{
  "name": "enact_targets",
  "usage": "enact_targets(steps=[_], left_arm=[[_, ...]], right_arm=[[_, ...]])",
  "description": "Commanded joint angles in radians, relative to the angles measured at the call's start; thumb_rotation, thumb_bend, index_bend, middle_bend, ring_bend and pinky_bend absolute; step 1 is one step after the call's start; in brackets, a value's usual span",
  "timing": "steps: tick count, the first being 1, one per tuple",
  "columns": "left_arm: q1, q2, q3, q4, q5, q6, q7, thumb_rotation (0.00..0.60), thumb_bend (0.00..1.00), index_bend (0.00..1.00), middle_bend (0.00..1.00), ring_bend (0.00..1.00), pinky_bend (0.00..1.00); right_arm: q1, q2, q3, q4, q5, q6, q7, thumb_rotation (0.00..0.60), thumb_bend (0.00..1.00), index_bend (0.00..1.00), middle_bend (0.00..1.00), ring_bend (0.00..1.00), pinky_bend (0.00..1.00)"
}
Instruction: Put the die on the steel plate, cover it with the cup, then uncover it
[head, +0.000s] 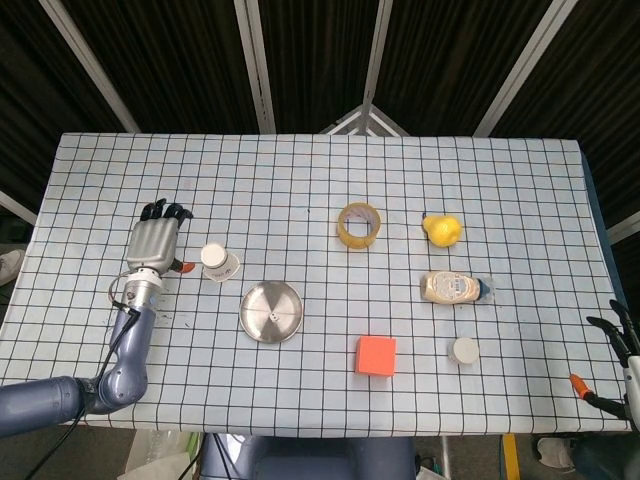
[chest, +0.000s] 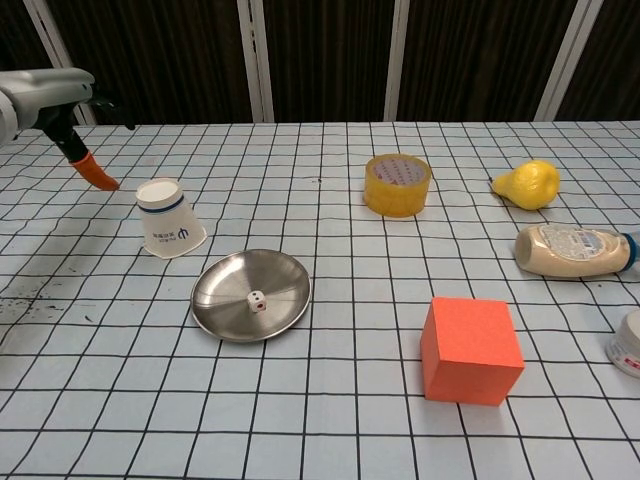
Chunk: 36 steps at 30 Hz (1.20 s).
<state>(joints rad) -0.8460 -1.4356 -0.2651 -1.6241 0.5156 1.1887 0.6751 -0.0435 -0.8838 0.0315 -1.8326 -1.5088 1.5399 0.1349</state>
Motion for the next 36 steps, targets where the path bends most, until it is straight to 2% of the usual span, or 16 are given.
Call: enact_targets(steps=[1, 7, 16, 36], left_arm=[[-0.007, -0.013, 0.001, 0.01, 0.003, 0.002, 0.007, 0.6, 0.21, 0.28, 0.17, 0.0, 0.0], [-0.019, -0.037, 0.0, 0.018, -0.015, 0.019, 0.038, 0.6, 0.21, 0.29, 0.16, 0.0, 0.0], [-0.029, -0.071, 0.006, 0.045, -0.009, 0.015, 0.053, 0.6, 0.21, 0.32, 0.21, 0.0, 0.0], [-0.044, -0.134, -0.001, 0.12, -0.019, 0.003, 0.071, 0.6, 0.22, 0.32, 0.22, 0.0, 0.0]], right_arm=[[0.001, -0.001, 0.0, 0.0, 0.0, -0.002, 0.0, 0.6, 0.23, 0.22, 0.05, 0.09, 0.0], [0.003, -0.001, 0.0, -0.002, -0.002, -0.004, -0.002, 0.6, 0.23, 0.22, 0.05, 0.09, 0.0], [0.005, -0.002, -0.001, -0.002, 0.001, -0.009, -0.004, 0.6, 0.23, 0.22, 0.05, 0.09, 0.0], [0.009, -0.007, -0.003, 0.0, 0.006, -0.02, -0.01, 0.6, 0.23, 0.22, 0.05, 0.09, 0.0]])
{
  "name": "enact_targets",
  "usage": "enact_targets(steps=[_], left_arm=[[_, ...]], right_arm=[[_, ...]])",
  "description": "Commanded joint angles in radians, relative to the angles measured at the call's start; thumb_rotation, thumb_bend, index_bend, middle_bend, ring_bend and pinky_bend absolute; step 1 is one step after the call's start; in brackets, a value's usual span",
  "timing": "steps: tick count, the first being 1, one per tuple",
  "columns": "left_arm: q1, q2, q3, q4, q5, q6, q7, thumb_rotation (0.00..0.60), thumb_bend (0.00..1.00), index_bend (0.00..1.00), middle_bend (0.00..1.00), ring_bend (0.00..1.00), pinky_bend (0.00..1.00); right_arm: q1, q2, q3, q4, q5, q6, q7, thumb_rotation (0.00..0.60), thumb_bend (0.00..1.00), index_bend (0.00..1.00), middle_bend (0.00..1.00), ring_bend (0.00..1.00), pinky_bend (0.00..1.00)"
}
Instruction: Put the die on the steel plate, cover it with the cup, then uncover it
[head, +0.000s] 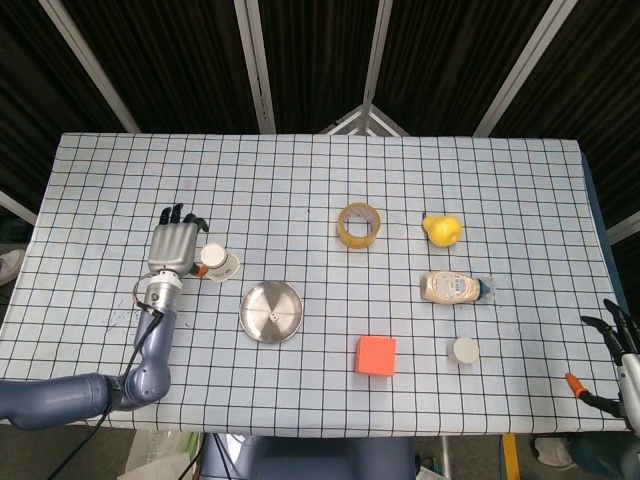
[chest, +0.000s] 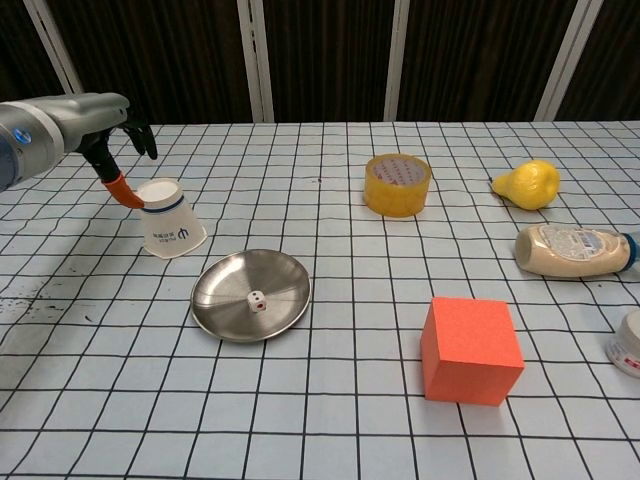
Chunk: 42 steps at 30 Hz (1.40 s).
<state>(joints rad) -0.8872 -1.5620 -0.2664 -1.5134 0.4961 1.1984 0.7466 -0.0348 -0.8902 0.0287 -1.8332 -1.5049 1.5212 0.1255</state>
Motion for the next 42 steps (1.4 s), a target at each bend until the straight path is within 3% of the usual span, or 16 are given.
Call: enact_targets(steps=[1, 16, 32, 42], left_arm=[[-0.003, -0.01, 0.0, 0.014, 0.001, -0.008, 0.0, 0.6, 0.23, 0.32, 0.22, 0.0, 0.0], [-0.019, -0.075, -0.005, 0.085, 0.037, -0.046, -0.024, 0.6, 0.36, 0.38, 0.3, 0.0, 0.0], [-0.016, -0.106, -0.001, 0.119, 0.049, -0.04, -0.01, 0.6, 0.4, 0.42, 0.34, 0.0, 0.0], [-0.011, -0.141, 0.0, 0.156, 0.106, -0.029, -0.038, 0.6, 0.49, 0.55, 0.43, 0.03, 0.0]], right_arm=[[0.001, -0.001, 0.0, 0.001, 0.003, -0.002, 0.0, 0.6, 0.23, 0.22, 0.05, 0.09, 0.0], [0.008, -0.008, 0.003, 0.012, 0.021, -0.021, 0.001, 0.6, 0.23, 0.22, 0.05, 0.09, 0.0], [0.011, -0.01, 0.0, 0.012, 0.022, -0.029, 0.0, 0.6, 0.23, 0.22, 0.05, 0.09, 0.0], [0.011, -0.01, -0.002, 0.01, 0.019, -0.029, 0.0, 0.6, 0.23, 0.22, 0.05, 0.09, 0.0]])
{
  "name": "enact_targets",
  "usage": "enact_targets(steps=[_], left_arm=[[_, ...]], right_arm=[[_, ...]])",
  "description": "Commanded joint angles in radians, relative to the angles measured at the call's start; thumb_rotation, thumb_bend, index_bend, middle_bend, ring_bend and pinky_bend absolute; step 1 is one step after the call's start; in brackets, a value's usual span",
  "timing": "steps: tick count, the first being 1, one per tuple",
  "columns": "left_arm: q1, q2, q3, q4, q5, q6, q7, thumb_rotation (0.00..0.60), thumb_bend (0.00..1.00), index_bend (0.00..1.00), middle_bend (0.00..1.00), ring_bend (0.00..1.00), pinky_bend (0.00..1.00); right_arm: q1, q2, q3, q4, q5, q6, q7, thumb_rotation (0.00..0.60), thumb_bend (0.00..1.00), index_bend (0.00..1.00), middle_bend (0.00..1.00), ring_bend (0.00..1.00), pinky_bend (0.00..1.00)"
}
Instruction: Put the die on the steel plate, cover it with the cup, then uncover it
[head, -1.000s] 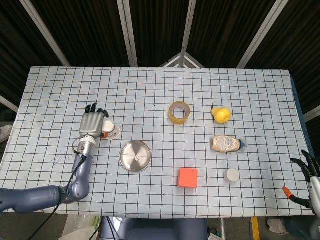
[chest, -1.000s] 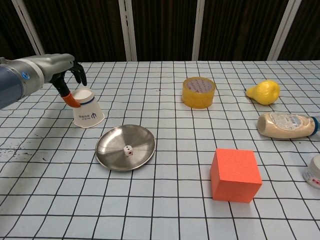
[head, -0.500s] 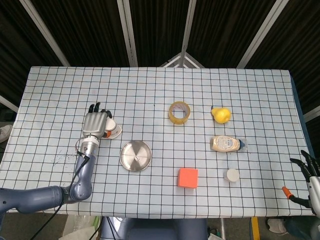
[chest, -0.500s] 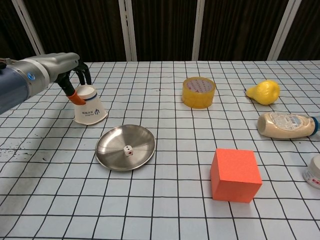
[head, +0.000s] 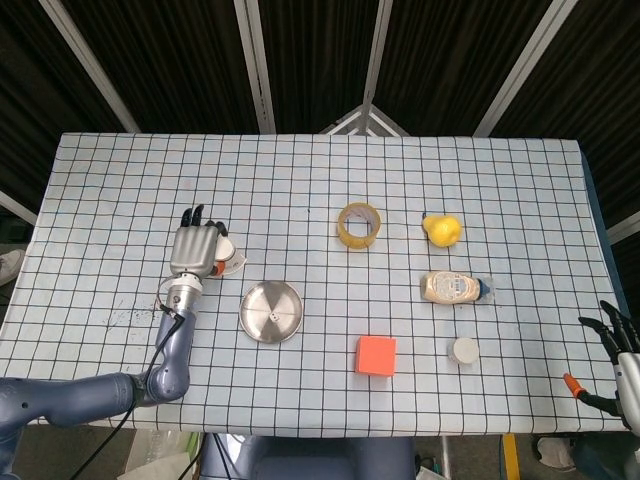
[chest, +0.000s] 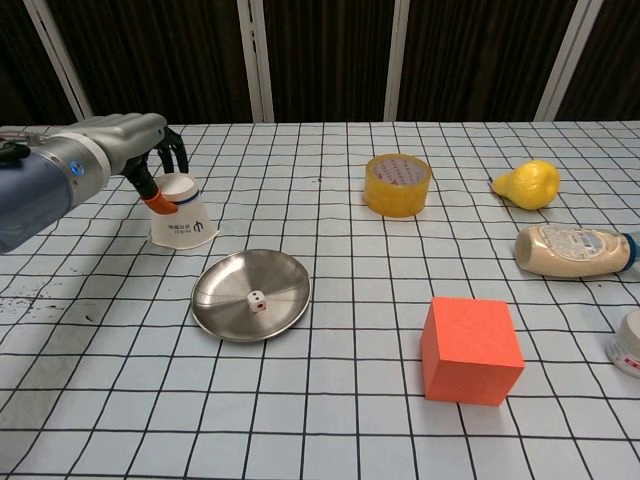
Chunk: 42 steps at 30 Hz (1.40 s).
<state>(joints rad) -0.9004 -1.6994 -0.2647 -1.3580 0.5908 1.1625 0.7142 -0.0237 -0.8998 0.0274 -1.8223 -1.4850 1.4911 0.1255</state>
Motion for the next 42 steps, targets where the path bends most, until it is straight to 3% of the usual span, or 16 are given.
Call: enact_targets(steps=[1, 16, 22, 30, 35, 42], left_arm=[[0.003, -0.004, -0.003, -0.001, 0.017, 0.012, -0.007, 0.6, 0.5, 0.56, 0.43, 0.03, 0.0], [0.033, 0.04, -0.048, -0.109, 0.119, 0.051, -0.102, 0.6, 0.54, 0.57, 0.44, 0.05, 0.0], [0.027, 0.092, -0.076, -0.275, 0.139, 0.05, -0.1, 0.6, 0.53, 0.57, 0.44, 0.05, 0.0], [0.012, 0.153, -0.091, -0.559, 0.024, 0.006, -0.06, 0.6, 0.53, 0.57, 0.44, 0.05, 0.0], [-0.012, 0.174, -0.065, -0.651, -0.063, -0.002, -0.014, 0.6, 0.52, 0.57, 0.44, 0.05, 0.0], [-0.035, 0.185, 0.004, -0.68, -0.074, 0.046, 0.072, 0.6, 0.52, 0.57, 0.44, 0.05, 0.0]], right_arm=[[0.0, -0.001, -0.001, -0.001, -0.002, 0.001, -0.001, 0.6, 0.23, 0.22, 0.05, 0.09, 0.0], [0.001, 0.001, -0.002, -0.012, -0.006, 0.001, -0.005, 0.6, 0.23, 0.22, 0.05, 0.09, 0.0], [-0.003, 0.007, -0.002, -0.018, -0.009, 0.01, 0.0, 0.6, 0.23, 0.22, 0.05, 0.09, 0.0], [-0.014, 0.022, -0.003, -0.03, -0.025, 0.036, 0.013, 0.6, 0.23, 0.22, 0.05, 0.09, 0.0], [-0.019, 0.029, -0.003, -0.034, -0.03, 0.047, 0.022, 0.6, 0.23, 0.22, 0.05, 0.09, 0.0], [-0.02, 0.029, -0.005, -0.031, -0.025, 0.043, 0.026, 0.6, 0.23, 0.22, 0.05, 0.09, 0.0]])
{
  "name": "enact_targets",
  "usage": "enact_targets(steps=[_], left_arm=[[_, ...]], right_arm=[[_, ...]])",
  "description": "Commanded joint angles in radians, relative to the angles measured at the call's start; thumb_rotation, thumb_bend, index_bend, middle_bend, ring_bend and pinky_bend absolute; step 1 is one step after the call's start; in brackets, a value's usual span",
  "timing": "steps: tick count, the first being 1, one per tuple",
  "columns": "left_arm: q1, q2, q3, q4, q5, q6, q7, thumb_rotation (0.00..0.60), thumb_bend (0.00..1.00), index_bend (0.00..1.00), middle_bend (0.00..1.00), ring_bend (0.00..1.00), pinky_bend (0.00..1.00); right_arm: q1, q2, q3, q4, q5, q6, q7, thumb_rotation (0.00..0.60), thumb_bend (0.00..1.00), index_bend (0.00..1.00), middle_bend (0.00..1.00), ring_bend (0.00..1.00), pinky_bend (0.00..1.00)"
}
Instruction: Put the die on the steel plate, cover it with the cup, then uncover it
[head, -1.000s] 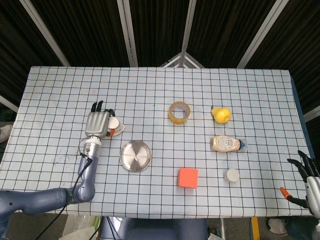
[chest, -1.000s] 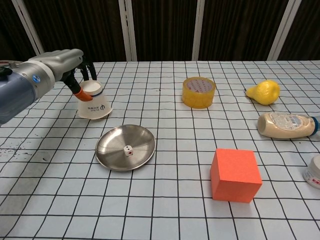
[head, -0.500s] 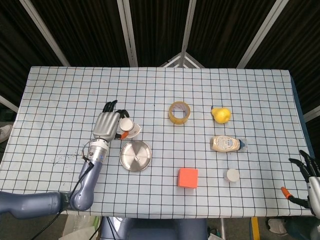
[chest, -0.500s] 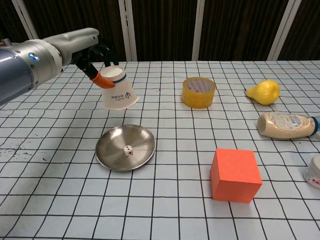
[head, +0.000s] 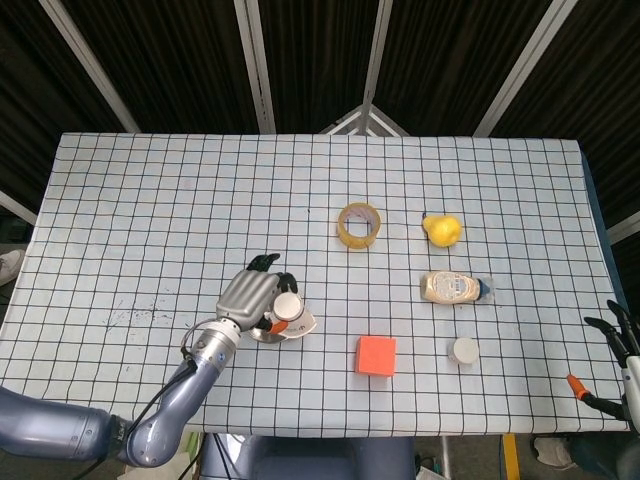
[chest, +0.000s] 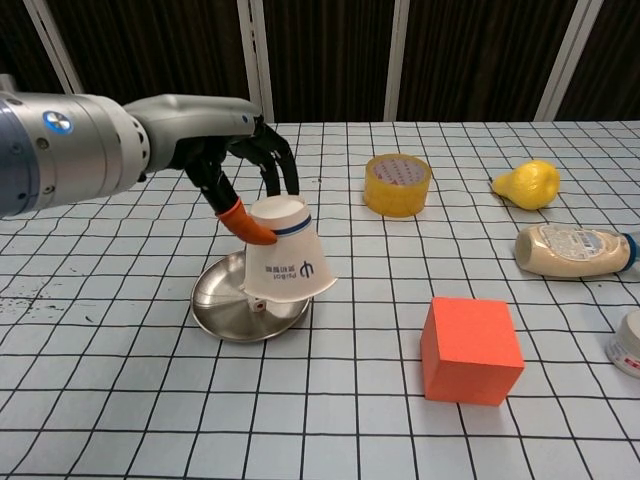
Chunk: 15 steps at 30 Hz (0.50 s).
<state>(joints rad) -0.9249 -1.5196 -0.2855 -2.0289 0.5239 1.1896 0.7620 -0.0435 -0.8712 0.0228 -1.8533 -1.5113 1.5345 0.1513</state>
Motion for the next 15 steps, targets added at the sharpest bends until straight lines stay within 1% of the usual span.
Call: enact_targets(steps=[1, 4, 6, 8, 11, 15], left_arm=[[-0.012, 0.005, 0.032, -0.005, -0.005, 0.024, 0.031, 0.6, 0.52, 0.57, 0.44, 0.05, 0.0], [-0.012, -0.001, 0.04, 0.006, 0.002, 0.038, 0.028, 0.6, 0.52, 0.57, 0.44, 0.05, 0.0], [-0.01, -0.003, 0.043, 0.021, 0.022, 0.048, 0.019, 0.6, 0.52, 0.57, 0.44, 0.05, 0.0], [-0.01, -0.004, 0.059, 0.04, 0.055, 0.058, 0.026, 0.6, 0.52, 0.57, 0.44, 0.05, 0.0], [-0.007, -0.005, 0.076, 0.054, 0.08, 0.067, 0.03, 0.6, 0.52, 0.57, 0.44, 0.05, 0.0], [0.002, -0.02, 0.086, 0.089, 0.106, 0.068, 0.004, 0.6, 0.52, 0.57, 0.43, 0.05, 0.0]], right_arm=[[0.0, 0.0, -0.001, 0.0, 0.001, -0.001, 0.0, 0.6, 0.23, 0.22, 0.05, 0.09, 0.0], [-0.001, 0.0, 0.0, 0.0, 0.001, 0.001, -0.001, 0.6, 0.23, 0.22, 0.05, 0.09, 0.0], [-0.001, 0.0, 0.0, 0.001, 0.002, 0.0, 0.001, 0.6, 0.23, 0.22, 0.05, 0.09, 0.0], [0.0, -0.001, 0.0, 0.002, 0.004, -0.002, 0.003, 0.6, 0.23, 0.22, 0.05, 0.09, 0.0], [0.001, -0.001, 0.0, 0.004, 0.004, -0.004, 0.004, 0.6, 0.23, 0.23, 0.05, 0.09, 0.0], [0.002, -0.003, -0.001, 0.003, 0.003, -0.008, 0.004, 0.6, 0.23, 0.23, 0.05, 0.09, 0.0]])
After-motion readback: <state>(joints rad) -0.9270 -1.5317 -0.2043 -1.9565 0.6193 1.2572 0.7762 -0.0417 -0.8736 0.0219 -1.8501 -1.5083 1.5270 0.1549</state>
